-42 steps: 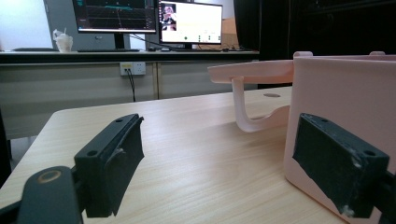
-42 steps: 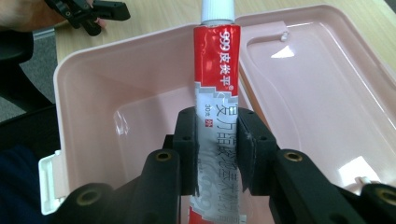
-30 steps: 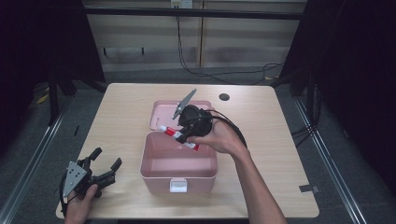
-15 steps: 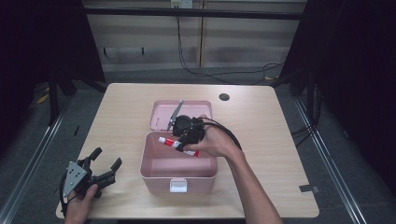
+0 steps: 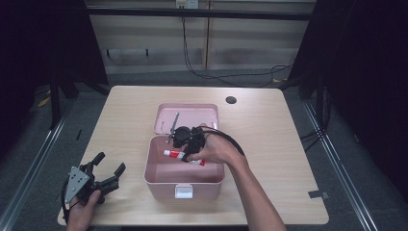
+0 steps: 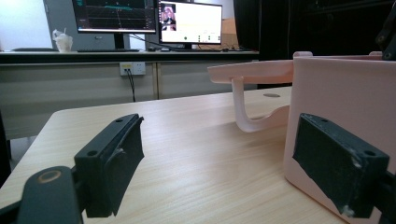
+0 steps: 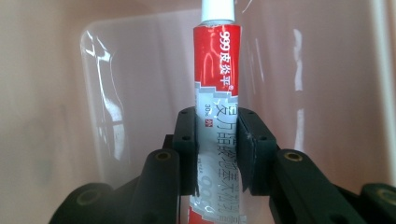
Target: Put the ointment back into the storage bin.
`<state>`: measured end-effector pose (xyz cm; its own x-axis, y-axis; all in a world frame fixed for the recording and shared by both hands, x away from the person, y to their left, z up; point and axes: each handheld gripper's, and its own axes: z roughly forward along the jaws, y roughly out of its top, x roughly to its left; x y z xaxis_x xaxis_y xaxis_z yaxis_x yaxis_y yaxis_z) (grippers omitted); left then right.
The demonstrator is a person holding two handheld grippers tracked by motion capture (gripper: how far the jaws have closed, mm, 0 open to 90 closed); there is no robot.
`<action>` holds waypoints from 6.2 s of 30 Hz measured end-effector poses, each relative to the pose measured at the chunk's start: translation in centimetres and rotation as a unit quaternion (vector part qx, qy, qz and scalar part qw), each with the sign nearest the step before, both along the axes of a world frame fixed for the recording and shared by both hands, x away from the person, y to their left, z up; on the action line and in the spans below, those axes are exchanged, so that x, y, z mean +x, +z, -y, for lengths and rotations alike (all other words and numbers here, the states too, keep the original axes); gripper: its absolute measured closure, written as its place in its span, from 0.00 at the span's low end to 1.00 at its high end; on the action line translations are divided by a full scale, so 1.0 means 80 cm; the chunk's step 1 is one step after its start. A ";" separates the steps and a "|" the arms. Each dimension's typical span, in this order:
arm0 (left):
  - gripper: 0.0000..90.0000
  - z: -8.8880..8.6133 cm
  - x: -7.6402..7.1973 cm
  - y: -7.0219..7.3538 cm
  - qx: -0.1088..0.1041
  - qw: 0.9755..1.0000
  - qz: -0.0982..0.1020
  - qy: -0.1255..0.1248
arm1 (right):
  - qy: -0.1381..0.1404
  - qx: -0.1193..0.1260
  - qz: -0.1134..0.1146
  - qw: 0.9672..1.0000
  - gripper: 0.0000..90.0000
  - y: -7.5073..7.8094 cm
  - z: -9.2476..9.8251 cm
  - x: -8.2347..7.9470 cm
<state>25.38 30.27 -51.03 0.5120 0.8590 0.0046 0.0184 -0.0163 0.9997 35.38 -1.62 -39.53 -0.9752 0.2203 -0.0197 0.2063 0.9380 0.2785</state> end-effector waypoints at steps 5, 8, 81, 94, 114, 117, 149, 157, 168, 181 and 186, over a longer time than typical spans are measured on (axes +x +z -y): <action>0.17 0.000 0.000 0.000 0.000 1.000 0.000 0.000 | 0.004 -0.017 -0.003 1.000 0.79 -0.011 -0.006 0.000; 0.17 0.000 0.000 0.000 0.000 1.000 0.000 0.000 | 0.010 -0.026 -0.001 1.000 0.79 -0.017 -0.008 0.001; 0.17 0.000 0.000 0.000 -0.001 1.000 0.000 0.000 | 0.014 -0.119 0.028 0.992 0.79 -0.083 -0.044 0.002; 0.17 0.000 0.000 0.000 0.000 1.000 0.000 0.000 | 0.004 -0.117 0.032 0.993 0.77 -0.081 -0.043 0.004; 0.17 0.000 0.000 0.000 0.000 1.000 0.000 0.000 | -0.010 -0.115 0.039 0.993 0.72 -0.077 -0.042 0.004; 0.17 0.000 0.000 0.000 0.000 1.000 0.000 0.000 | -0.012 -0.111 0.041 0.993 0.71 -0.075 -0.041 0.004; 0.17 0.000 0.000 0.000 0.000 1.000 0.000 0.000 | -0.044 0.023 0.046 0.998 0.51 -0.003 -0.004 -0.023; 0.17 0.000 0.000 0.000 0.000 1.000 0.000 0.000 | -0.065 0.076 0.055 0.994 0.48 0.015 0.014 -0.030; 0.17 0.000 0.000 0.000 0.000 1.000 0.000 0.000 | -0.099 0.158 0.073 0.980 0.49 0.033 0.051 -0.040; 0.17 0.000 0.000 0.000 0.000 1.000 0.000 0.002 | -0.143 0.256 0.113 0.949 0.48 0.053 0.100 -0.063; 0.17 0.000 0.000 0.000 0.000 1.000 0.000 0.001 | -0.166 0.279 0.126 0.937 0.46 0.051 0.117 -0.071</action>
<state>25.37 30.26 -51.03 0.5097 0.8604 0.0042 0.0183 -0.0156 0.9997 29.69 -10.99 -35.45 -0.8307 0.5559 -0.0317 0.3228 0.5271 0.7861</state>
